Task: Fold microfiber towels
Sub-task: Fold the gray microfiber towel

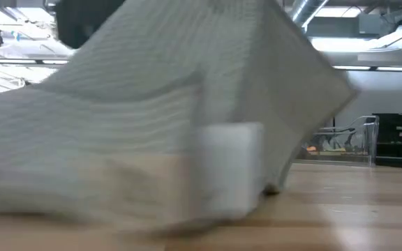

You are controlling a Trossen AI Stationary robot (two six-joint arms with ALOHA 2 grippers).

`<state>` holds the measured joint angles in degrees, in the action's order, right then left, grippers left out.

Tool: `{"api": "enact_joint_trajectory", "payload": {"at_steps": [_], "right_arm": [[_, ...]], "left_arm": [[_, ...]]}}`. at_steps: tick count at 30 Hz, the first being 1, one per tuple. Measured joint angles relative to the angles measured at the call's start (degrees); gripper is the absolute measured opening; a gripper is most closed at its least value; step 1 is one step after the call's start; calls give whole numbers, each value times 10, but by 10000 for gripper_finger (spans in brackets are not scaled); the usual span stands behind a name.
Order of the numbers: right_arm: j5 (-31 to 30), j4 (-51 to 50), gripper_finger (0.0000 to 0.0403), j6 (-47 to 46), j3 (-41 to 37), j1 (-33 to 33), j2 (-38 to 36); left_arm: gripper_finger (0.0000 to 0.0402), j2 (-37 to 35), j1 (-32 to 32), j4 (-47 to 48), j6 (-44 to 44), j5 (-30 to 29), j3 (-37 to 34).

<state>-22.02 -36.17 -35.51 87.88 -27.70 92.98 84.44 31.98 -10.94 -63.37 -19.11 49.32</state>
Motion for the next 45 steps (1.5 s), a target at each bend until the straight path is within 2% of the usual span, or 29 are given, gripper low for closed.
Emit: {"api": "enact_joint_trajectory", "payload": {"at_steps": [5, 10, 13, 16, 20, 22, 27, 29, 32, 34, 39, 45], "right_arm": [[-41, -7, 9, -5, 0, -4, -42], [-39, -43, 11, 13, 0, -5, -81], [35, -17, 13, 40, 0, -9, -116], [111, 35, 12, 60, 1, -30, -137], [101, 65, 13, 71, 1, -60, -156], [108, 74, 14, 56, 1, -64, -162], [207, 100, 13, 54, 0, -64, -163], [202, 87, 14, 49, 0, -64, -163], [160, 52, 17, 18, 0, -60, -169], [146, 18, 17, -2, 0, -51, -172], [133, -173, 15, -78, 0, -45, -158], [129, -276, 22, -97, 0, -91, -127]], "left_arm": [[295, 0, -53, -39, 17, 38, 0], [295, -16, -86, -45, 8, 161, 0], [295, -32, -99, -55, 23, 201, 0], [295, -42, -106, -127, 49, 198, 0], [295, -43, -115, -230, 71, 200, 0], [295, -43, -120, -239, 83, 200, 0], [295, -39, -131, -237, 93, 203, 0], [295, -36, -136, -234, 91, 203, 0], [295, -30, -141, -232, 92, 193, 1], [295, -27, -142, -199, 92, 181, 0], [295, -10, -139, -118, 95, 134, -1], [295, 60, -134, -154, 91, 128, 0]]}}
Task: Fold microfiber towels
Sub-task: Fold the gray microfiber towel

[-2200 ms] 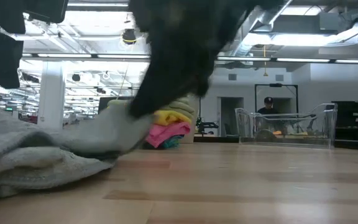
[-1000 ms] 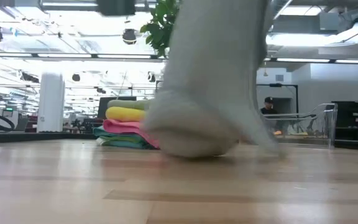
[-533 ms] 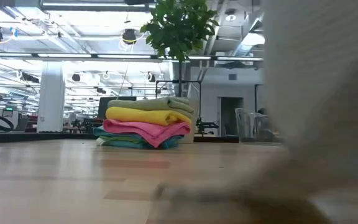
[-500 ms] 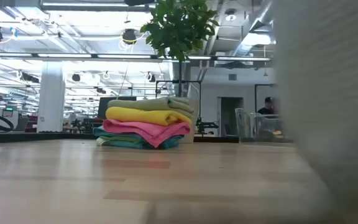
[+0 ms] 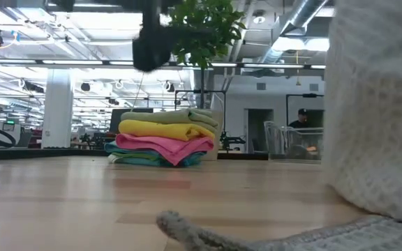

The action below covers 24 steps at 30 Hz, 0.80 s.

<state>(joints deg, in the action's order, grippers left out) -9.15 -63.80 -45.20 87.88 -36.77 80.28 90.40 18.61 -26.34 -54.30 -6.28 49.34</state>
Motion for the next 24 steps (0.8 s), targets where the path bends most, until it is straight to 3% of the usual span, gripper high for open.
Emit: {"api": "enact_joint_trajectory", "payload": {"at_steps": [8, 18, 24], "right_arm": [[-1, -226, 22, -156, 0, -61, 26], [-14, -260, 22, -300, -35, -124, 23], [-13, -250, 36, -410, -100, -171, 15]], "left_arm": [[295, 138, -5, -109, -34, 71, 15], [295, 232, -18, -96, -18, 151, 85], [295, 233, 4, -28, -16, 146, 87]]}}
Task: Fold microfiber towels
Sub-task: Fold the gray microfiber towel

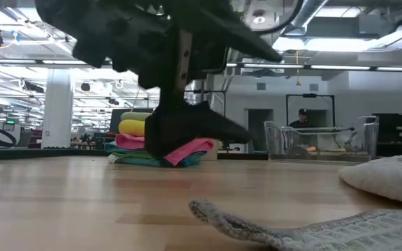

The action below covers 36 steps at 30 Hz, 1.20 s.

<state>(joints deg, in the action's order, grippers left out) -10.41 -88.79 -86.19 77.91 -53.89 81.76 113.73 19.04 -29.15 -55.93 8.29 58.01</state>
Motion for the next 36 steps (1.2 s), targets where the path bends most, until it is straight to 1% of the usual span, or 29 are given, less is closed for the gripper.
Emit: {"api": "enact_joint_trajectory", "payload": {"at_steps": [2, 5, 7, 11, 13, 16, 19, 22, 23, 25, 28, 31, 33, 36], "right_arm": [[0, 5, 46, -10, -7, -7, 0], [-2, 8, 55, -13, -12, -6, 0], [-8, 13, 57, -9, -13, 0, 0], [-39, 26, 58, -4, -13, 4, 0], [-49, 26, 58, 5, -13, 1, 0], [-49, 27, 58, 6, -13, -7, 0], [-49, 44, 58, -32, -13, -14, 0], [-65, 51, 59, -74, -17, -27, 9], [-69, 53, 59, -88, -25, -29, 12], [-69, 65, 60, -100, -47, -27, 16], [-76, 128, 68, -63, -85, 0, 13], [-67, 176, 84, 10, -134, 48, -9], [-50, 196, 100, 66, -168, 87, -27], [-30, 238, 133, 136, -222, 144, -51]], "left_arm": [[295, 0, 5, 1, 4, -34, 8], [295, 0, 5, 5, 45, -75, 25], [295, 0, 0, 8, 93, -78, 44], [295, -2, -10, 81, 200, -90, 82], [295, -1, -16, 100, 246, -87, 95], [295, -1, -26, 103, 281, -82, 108], [295, -1, -42, 105, 276, -75, 117], [295, -1, -55, 108, 256, -68, 119], [295, -1, -59, 115, 243, -52, 119], [295, -1, -64, 140, 226, -2, 119], [295, -1, -58, 188, 218, 75, 118], [295, -1, -48, 220, 211, 111, 118], [295, -1, -37, 229, 204, 109, 118], [295, -1, -18, 221, 196, 63, 118]]}}
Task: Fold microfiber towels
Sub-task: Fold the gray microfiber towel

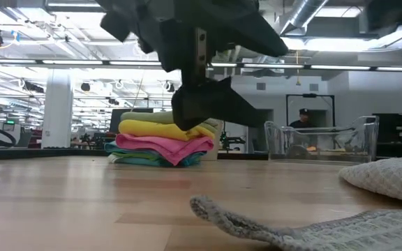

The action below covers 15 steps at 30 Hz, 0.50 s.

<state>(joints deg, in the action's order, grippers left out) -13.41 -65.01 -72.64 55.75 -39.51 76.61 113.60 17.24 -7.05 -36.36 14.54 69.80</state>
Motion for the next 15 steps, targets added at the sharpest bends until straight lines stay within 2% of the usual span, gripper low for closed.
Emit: {"api": "enact_joint_trajectory", "payload": {"at_steps": [3, 7, 9, 15], "right_arm": [[27, 97, 170, 70, -55, 45, -12], [60, 200, 207, 133, -119, 95, -3], [59, 216, 217, 145, -137, 114, 6], [59, 256, 224, 192, -149, 149, 14]], "left_arm": [[295, 0, 19, -2, -8, -54, 0], [295, 7, 46, 12, -16, -91, 0], [295, 13, 61, 45, -19, -100, -1], [295, 55, 98, 34, -61, -105, 9]]}}
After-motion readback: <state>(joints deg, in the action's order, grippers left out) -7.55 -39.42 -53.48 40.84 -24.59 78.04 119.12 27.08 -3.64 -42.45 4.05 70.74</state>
